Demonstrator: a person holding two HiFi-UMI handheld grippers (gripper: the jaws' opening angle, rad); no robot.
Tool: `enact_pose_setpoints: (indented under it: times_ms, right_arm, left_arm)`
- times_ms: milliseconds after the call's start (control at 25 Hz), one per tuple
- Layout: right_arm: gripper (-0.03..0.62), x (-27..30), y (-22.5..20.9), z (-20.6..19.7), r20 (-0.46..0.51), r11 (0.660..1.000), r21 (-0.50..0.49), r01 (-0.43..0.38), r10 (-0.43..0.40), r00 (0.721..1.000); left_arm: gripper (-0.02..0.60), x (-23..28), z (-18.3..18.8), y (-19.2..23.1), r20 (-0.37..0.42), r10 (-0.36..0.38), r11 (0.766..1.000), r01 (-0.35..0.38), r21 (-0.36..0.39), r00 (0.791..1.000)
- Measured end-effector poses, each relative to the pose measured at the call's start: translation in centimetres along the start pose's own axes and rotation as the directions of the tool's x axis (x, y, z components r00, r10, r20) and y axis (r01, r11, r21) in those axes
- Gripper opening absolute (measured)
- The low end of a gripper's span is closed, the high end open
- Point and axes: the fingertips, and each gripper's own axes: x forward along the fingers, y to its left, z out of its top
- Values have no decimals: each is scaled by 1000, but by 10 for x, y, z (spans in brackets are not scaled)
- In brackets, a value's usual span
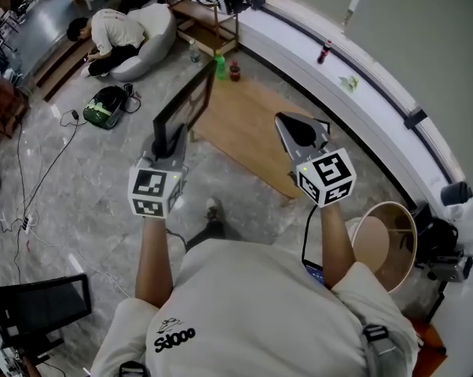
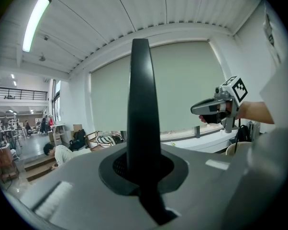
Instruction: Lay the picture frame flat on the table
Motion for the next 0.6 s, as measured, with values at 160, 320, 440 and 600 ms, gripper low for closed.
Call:
enact_pose_setpoints:
  times_ms: [160, 320, 440, 600]
  right_arm:
    - [2, 46, -12, 10, -16, 1000, -6, 13, -13, 1000]
    - [2, 82, -21, 20, -14, 1000, 6, 29, -29, 999]
    - [2, 107, -26, 23, -14, 999, 8, 34, -34, 999]
    - [3, 140, -27, 22, -22, 999, 0, 34, -34, 999]
  left_arm:
    - [20, 31, 7, 44, 9, -14, 1000, 14, 4, 1000]
    - [18, 53, 14, 80, 11, -26, 1000, 26, 7, 1000]
    - [20, 68, 11, 102, 6, -35, 999, 35, 3, 999]
    - [20, 88, 1, 127, -9, -51, 999, 51, -5, 999]
